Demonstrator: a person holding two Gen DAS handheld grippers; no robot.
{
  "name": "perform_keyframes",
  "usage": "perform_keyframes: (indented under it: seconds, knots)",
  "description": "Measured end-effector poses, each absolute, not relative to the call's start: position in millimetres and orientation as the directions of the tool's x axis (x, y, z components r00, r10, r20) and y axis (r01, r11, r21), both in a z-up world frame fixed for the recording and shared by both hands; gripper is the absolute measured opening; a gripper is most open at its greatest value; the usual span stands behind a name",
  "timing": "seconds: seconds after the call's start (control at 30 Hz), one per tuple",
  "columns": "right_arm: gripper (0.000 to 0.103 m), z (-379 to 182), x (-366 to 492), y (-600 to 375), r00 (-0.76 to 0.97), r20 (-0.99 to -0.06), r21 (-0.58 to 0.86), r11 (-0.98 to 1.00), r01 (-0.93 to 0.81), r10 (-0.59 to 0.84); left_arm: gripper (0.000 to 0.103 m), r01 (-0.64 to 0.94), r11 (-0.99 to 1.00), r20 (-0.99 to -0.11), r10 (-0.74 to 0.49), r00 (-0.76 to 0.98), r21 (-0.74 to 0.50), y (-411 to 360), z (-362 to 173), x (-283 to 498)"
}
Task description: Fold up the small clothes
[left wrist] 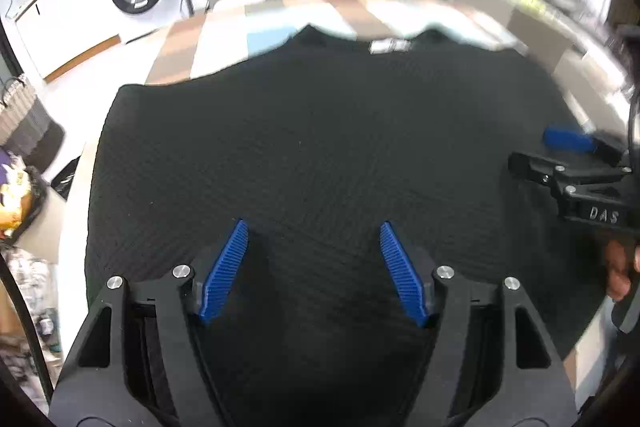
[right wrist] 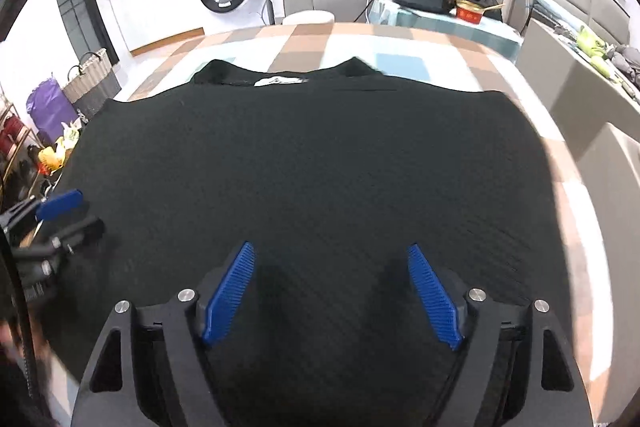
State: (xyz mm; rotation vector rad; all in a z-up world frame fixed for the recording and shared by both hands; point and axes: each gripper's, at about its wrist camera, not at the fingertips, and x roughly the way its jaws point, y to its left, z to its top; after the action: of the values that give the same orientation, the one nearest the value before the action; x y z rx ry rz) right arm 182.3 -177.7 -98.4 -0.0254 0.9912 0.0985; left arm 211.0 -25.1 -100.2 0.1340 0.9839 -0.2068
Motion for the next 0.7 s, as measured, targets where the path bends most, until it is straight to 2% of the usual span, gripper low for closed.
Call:
perform_keyframes:
  seconds: [0.03,0.13,0.23,0.33,0.4,0.47,0.57,0.7]
  knots:
    - [0.082,-102.2,187.7,-168.4,0.538,-0.841,-0.009,0.994,-0.110,0.052,0.077,0.234,0.972,-0.839,-0.102,0.534,0.031,-27.3,-100.8,214.4]
    - [0.087,-106.8,190.7,-158.0,0.563,-0.826,-0.074,0.987,-0.142,0.019,0.084,0.221,0.975,-0.857,-0.113,0.503,0.001,-20.8,-104.0,224.3]
    - [0.089,-106.8,189.3,-176.1,0.554,-0.831,-0.052,0.988,-0.147,0.039,0.084,0.180,0.984,-0.856,-0.096,0.508,-0.004,-5.0,-102.2,225.8]
    - [0.090,-105.7,184.6,-204.2,0.556,-0.831,-0.046,0.995,-0.091,0.012,0.084,0.091,0.995,-0.863,-0.014,0.505,0.037,22.1,-102.4,223.4]
    - [0.096,-106.7,182.9,-230.4,0.549,-0.834,-0.064,0.998,-0.004,-0.051,0.084,0.065,0.998,-0.855,-0.033,0.517,0.001,38.2,-97.7,217.1]
    - [0.095,-107.5,183.0,-241.4,0.538,-0.843,-0.023,1.000,0.007,-0.024,0.084,0.035,0.999,-0.845,-0.011,0.535,0.009,44.6,-91.8,212.8]
    - [0.096,-102.8,185.1,-232.4,0.546,-0.836,-0.063,0.998,-0.010,-0.048,0.084,0.028,0.999,-0.834,-0.033,0.551,-0.021,43.5,-84.3,214.8]
    - [0.096,-98.5,201.3,-202.2,0.551,-0.834,-0.035,0.996,-0.082,0.016,0.084,0.081,0.996,-0.824,-0.076,0.561,-0.036,20.8,-79.7,230.0]
